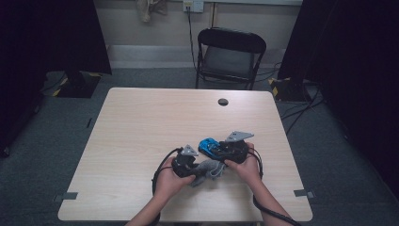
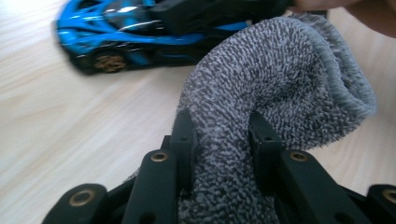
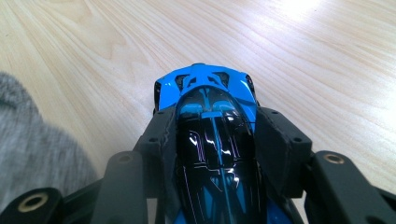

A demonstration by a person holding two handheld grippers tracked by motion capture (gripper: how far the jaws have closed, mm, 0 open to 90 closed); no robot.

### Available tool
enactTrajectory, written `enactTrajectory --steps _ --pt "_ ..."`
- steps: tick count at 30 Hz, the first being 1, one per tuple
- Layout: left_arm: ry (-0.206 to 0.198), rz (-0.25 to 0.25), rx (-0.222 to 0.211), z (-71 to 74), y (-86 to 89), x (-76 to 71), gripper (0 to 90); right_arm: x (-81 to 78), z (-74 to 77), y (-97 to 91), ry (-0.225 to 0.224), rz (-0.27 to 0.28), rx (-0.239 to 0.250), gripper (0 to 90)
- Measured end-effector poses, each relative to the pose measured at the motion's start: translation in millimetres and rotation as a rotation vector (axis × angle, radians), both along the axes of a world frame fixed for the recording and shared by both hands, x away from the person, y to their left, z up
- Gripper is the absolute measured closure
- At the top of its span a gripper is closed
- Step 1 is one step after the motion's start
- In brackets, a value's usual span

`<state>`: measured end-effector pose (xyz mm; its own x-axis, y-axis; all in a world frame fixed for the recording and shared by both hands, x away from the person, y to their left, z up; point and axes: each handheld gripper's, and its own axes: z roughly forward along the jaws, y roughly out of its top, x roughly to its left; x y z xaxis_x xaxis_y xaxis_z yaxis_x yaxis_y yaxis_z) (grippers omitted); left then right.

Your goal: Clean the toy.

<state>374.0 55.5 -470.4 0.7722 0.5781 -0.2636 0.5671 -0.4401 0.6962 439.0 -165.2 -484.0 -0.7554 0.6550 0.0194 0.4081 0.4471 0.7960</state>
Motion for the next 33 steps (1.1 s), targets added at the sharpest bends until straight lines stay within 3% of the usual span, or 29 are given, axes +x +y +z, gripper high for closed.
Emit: enactTrajectory --steps 10,12,16,22,29,33 --pt "0.036 -0.129 -0.007 -10.3 -37.0 -11.2 68.8 0.2 0.1 0.0 0.001 0.002 0.0 50.0" --pt "0.048 -0.14 -0.03 -11.0 -42.3 -11.4 68.8 0.2 0.0 -0.1 0.001 0.002 0.001 50.0" --pt "0.06 -0.165 -0.026 -10.9 -53.0 -10.0 68.8 0.4 0.0 -0.1 0.0 0.003 -0.001 50.0" --pt "0.05 -0.114 0.004 -10.5 -58.5 -0.5 68.8 0.2 -0.2 -0.2 -0.001 0.002 0.0 50.0" --pt "0.048 -0.032 0.017 -11.2 -47.8 13.4 68.7 0.3 -0.2 -0.3 -0.001 0.003 0.0 50.0" --pt "0.055 -0.015 0.021 -11.3 -41.7 18.9 68.7 0.1 -0.3 -0.1 -0.001 0.001 0.002 50.0"
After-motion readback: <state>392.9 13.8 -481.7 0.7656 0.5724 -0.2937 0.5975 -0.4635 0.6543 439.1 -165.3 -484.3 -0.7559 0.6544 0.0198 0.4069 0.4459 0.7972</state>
